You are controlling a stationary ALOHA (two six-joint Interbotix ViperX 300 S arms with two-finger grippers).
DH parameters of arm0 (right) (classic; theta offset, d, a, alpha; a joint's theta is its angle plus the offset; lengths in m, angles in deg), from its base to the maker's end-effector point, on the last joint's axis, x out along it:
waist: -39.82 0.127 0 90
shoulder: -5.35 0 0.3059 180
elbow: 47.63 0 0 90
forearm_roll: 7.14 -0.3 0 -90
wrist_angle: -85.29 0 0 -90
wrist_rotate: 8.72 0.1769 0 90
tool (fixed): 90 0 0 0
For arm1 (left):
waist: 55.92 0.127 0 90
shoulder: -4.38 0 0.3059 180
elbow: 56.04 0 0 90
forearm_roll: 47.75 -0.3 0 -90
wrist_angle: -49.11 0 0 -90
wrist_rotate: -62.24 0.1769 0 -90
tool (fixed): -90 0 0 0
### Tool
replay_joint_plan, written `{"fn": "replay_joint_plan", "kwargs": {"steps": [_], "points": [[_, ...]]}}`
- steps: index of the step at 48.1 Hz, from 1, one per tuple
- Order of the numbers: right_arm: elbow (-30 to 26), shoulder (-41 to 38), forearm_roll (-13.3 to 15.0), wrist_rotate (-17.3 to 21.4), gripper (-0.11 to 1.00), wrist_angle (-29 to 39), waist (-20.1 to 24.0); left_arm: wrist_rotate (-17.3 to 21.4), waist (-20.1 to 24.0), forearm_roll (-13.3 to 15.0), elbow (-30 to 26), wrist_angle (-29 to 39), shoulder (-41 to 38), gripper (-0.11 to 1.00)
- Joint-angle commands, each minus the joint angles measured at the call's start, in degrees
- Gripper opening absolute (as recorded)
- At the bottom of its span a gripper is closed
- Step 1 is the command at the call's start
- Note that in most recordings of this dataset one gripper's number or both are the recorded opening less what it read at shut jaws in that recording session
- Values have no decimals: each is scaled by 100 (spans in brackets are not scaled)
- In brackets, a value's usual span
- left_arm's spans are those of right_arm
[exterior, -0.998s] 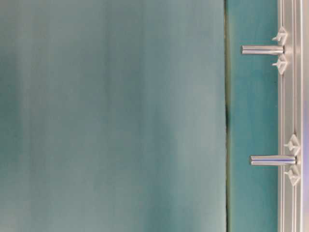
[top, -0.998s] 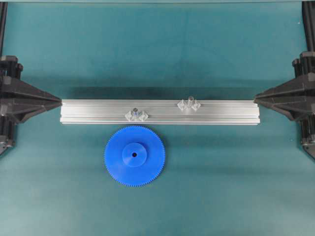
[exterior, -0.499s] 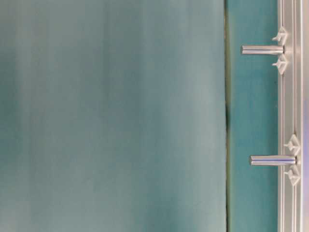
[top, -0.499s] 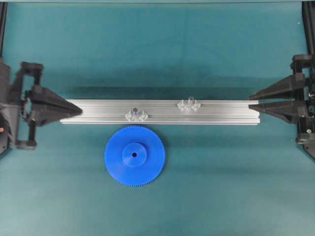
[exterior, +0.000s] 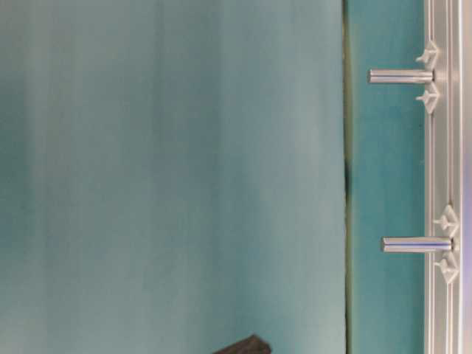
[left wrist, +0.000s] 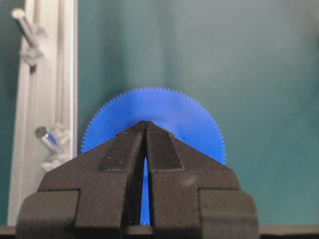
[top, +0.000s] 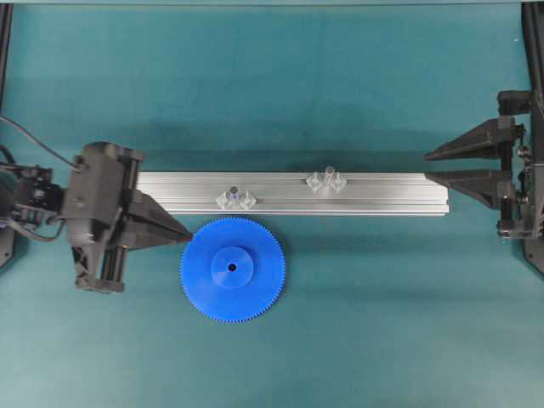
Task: Insert the large gear onto the shaft.
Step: 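Move the left gripper right toward the blue gear's hub, then lower the open left gripper over the blue gear's hub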
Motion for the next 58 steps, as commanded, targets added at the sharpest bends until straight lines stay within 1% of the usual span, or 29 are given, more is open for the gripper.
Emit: {"fn": "replay_joint_plan", "kwargs": {"steps": [1,4,8,12,16,18,19,21,25,30,34,40,47,58], "points": [[-158,-44,18,-53,49,79,-26,-9,-26,-9,-378,149,-132,3],[-149,-44,18,-53,53,79,-53,0,-26,-9,-492,255,-237,7],[-123,-44,26,-53,56,79,-97,-26,-26,-9,-562,352,-360,21],[-105,-44,26,-53,56,97,-185,-105,-26,0,-624,466,-475,44],[-44,-53,26,-53,56,158,-272,-352,-132,0,-721,527,-589,68],[0,-53,26,-53,56,220,-316,-492,-132,0,-765,527,-642,78],[26,-53,26,-44,56,255,-334,-562,-132,0,-782,527,-668,81],[62,-44,26,-35,56,325,-360,-650,-132,0,-800,527,-729,81],[79,-53,26,-35,56,457,-396,-747,-132,-9,-853,527,-879,77],[79,-44,26,-35,56,624,-422,-747,-176,-9,-993,642,-1116,79],[79,-44,26,-35,56,712,-413,-747,-185,-9,-1169,949,-1371,83],[79,-44,26,-44,56,721,-422,-738,-193,-9,-1521,1670,-1811,90],[79,-44,26,-44,56,721,-422,-712,-193,-35,-1819,2180,-2259,91],[105,-9,26,-35,56,729,-422,-606,-193,-35,-2127,2276,-2804,91]]}}
